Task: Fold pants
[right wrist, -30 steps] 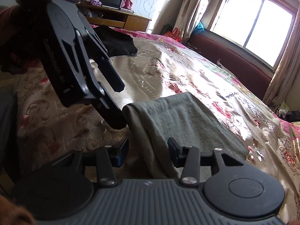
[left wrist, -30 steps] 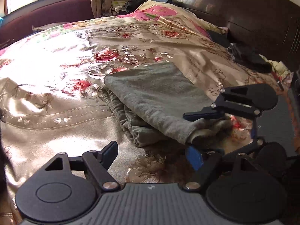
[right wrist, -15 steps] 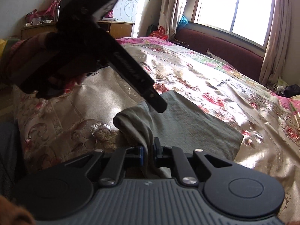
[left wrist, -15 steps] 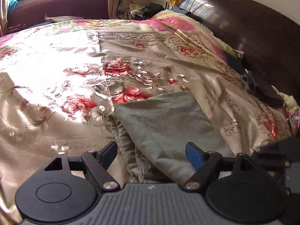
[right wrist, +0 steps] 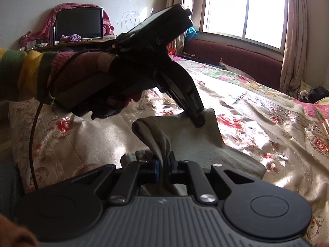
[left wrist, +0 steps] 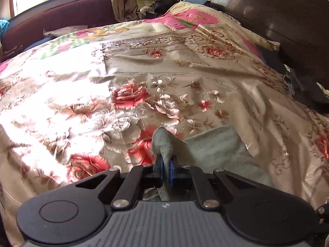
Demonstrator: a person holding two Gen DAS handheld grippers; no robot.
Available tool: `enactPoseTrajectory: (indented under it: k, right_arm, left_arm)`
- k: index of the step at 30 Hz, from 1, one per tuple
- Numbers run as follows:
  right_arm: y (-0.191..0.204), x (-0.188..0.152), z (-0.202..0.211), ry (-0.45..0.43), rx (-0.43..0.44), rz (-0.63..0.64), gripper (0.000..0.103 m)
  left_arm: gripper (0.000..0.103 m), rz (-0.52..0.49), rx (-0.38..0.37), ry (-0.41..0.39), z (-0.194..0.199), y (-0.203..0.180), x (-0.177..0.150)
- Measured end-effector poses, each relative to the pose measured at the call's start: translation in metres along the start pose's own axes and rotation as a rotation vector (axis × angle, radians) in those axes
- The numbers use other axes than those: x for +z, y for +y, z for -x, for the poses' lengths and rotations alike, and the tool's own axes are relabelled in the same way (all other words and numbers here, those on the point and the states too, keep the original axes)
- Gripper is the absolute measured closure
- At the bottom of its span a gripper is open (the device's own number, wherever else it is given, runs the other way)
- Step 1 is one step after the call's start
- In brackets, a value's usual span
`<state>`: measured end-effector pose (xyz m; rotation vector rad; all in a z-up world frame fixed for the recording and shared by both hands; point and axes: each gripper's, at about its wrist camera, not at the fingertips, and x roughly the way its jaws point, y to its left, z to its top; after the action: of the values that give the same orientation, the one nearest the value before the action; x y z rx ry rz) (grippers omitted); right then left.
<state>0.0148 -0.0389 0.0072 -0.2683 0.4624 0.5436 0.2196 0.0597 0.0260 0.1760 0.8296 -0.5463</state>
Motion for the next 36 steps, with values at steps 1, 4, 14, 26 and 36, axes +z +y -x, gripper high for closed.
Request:
enactPoseTrajectory:
  k: [1, 4, 14, 26, 36]
  right_arm:
    - [0.004, 0.003, -0.006, -0.001, -0.005, 0.011, 0.095]
    - [0.020, -0.005, -0.042, 0.080, 0.019, 0.082, 0.091]
    - [-0.029, -0.015, 0.028, 0.060, 0.031, -0.118, 0.067]
    - [-0.064, -0.068, -0.005, 0.233, -0.065, -0.276, 0.065]
    - [-0.158, -0.063, -0.021, 0.161, 0.002, -0.622, 0.059]
  left_arm:
    - [0.081, 0.002, 0.006, -0.001, -0.002, 0.004, -0.001]
    - [0.080, 0.043, 0.051, 0.037, -0.019, 0.020, -0.017]
    - [0.065, -0.002, 0.230, -0.019, 0.003, 0.026, -0.042]
    - [0.058, -0.164, 0.187, 0.003, -0.030, -0.042, -0.065]
    - [0.046, 0.019, 0.165, -0.015, 0.022, -0.014, -0.078]
